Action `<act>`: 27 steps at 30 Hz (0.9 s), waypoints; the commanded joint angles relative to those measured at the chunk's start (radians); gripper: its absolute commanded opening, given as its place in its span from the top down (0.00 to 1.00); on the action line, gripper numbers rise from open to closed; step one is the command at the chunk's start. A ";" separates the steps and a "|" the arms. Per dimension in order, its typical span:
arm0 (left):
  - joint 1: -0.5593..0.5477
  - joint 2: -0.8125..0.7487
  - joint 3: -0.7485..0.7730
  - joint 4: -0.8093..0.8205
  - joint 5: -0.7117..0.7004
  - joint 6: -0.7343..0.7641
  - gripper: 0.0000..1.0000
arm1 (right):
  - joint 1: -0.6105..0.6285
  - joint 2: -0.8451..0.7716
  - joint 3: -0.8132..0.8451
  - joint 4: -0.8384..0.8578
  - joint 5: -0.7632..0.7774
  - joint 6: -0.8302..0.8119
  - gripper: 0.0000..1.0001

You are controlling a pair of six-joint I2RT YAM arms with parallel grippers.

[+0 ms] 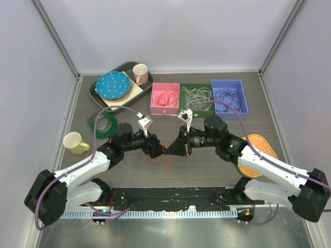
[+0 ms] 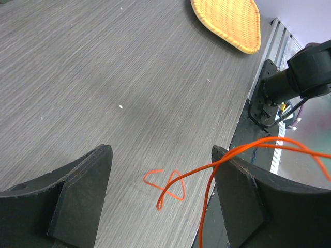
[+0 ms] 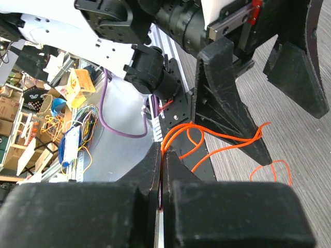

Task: Untangle the cables

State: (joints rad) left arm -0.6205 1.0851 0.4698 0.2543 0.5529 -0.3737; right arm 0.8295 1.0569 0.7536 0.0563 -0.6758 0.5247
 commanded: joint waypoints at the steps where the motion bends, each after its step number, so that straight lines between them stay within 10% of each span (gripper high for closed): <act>1: -0.004 -0.030 0.032 0.036 0.022 0.038 0.18 | 0.005 -0.049 0.030 0.022 -0.002 0.015 0.99; 9: -0.038 0.021 0.070 0.157 0.171 0.036 0.43 | 0.005 -0.038 0.032 0.031 -0.005 0.021 0.99; 12: -0.044 0.033 0.089 0.143 0.171 0.044 1.00 | 0.005 -0.037 0.032 0.027 0.004 0.023 0.99; 22: -0.048 -0.040 0.040 0.158 0.108 0.038 1.00 | 0.005 -0.057 0.032 -0.025 0.102 0.017 0.98; 27: -0.050 -0.120 0.043 0.035 -0.182 -0.020 1.00 | 0.005 -0.092 0.027 -0.124 0.300 0.014 0.52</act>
State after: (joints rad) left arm -0.6666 1.0336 0.5060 0.3374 0.6060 -0.3531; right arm 0.8295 1.0187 0.7540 0.0017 -0.5518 0.5392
